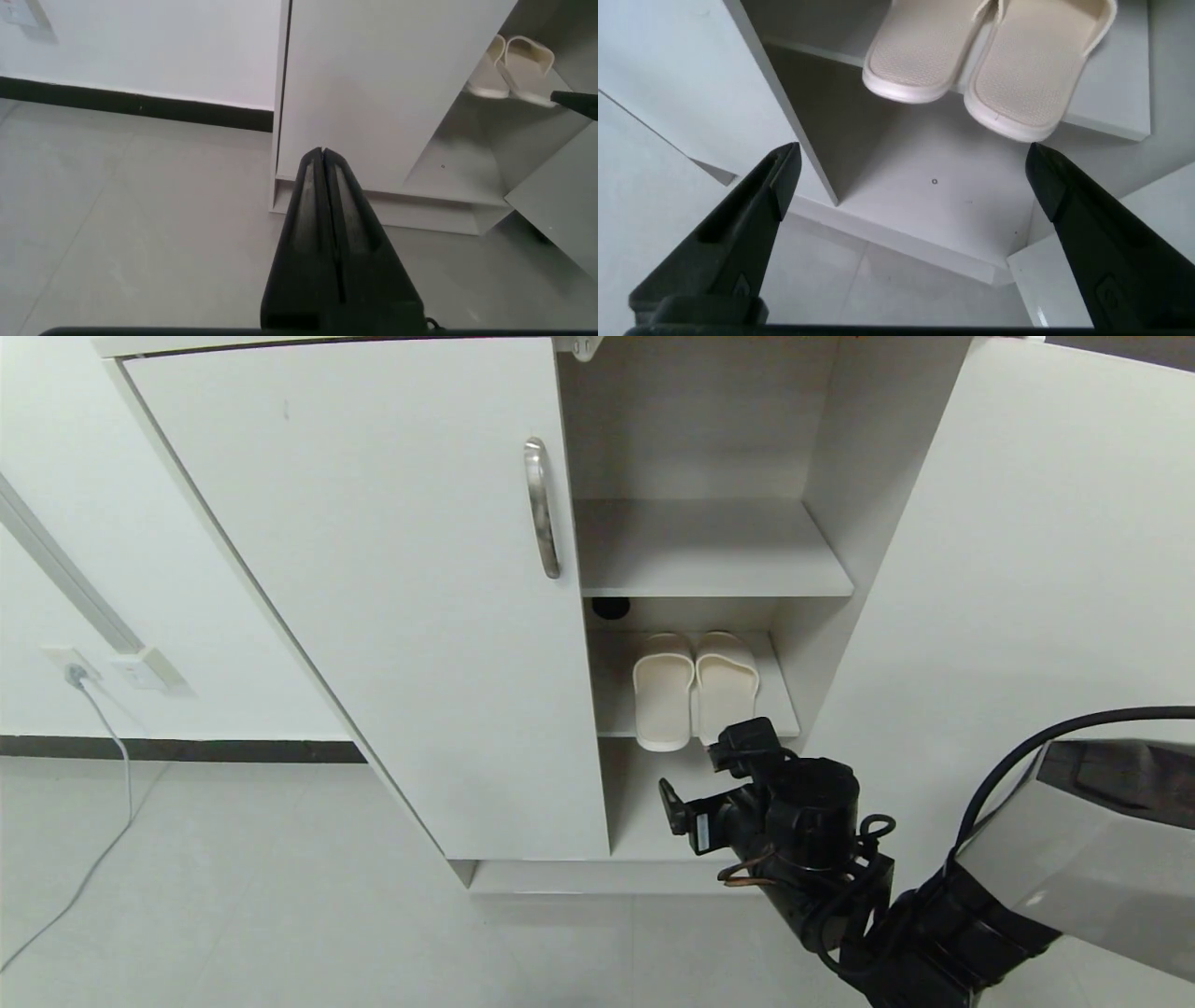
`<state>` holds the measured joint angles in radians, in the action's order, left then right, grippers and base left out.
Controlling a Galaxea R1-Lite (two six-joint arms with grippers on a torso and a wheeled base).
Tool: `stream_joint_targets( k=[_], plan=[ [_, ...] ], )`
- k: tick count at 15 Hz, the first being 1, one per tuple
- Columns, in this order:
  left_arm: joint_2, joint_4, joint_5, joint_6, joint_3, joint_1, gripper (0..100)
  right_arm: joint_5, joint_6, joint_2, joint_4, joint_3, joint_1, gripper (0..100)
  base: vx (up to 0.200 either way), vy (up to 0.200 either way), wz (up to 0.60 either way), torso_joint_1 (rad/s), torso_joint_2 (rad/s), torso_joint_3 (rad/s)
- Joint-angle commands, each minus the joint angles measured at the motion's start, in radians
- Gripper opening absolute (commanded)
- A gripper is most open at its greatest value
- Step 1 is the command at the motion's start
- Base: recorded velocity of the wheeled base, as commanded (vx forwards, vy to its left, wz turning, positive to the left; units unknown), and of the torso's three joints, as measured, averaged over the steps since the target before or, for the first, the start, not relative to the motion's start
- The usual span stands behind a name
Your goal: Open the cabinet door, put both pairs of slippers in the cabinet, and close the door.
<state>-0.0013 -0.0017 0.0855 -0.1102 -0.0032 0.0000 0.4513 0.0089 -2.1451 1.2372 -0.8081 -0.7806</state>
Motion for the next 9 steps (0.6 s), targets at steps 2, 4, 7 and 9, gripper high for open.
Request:
stream_joint_targets(
  k=[2,4,7,9],
  plan=[
    [0.001,0.0,0.0,0.0,0.0,0.0,0,0.0,-0.001,-0.009,0.001,0.003,-0.006,100,0.0,0.0,0.0,0.004,0.0,0.055],
    [0.001,0.0,-0.001,0.0,0.0,0.0,0,0.003,-0.001,-0.009,0.001,0.003,-0.006,100,0.0,0.0,0.0,0.0,0.0,0.181],
    [0.001,0.0,-0.001,0.0,0.0,0.0,0,0.004,-0.001,-0.01,0.001,0.001,-0.009,100,0.0,0.0,0.0,0.004,0.0,0.198],
    [0.001,0.0,-0.001,0.0,0.0,0.0,0,0.004,-0.003,-0.01,0.001,0.003,-0.009,100,0.0,0.0,0.0,0.005,0.0,0.205]
  ],
)
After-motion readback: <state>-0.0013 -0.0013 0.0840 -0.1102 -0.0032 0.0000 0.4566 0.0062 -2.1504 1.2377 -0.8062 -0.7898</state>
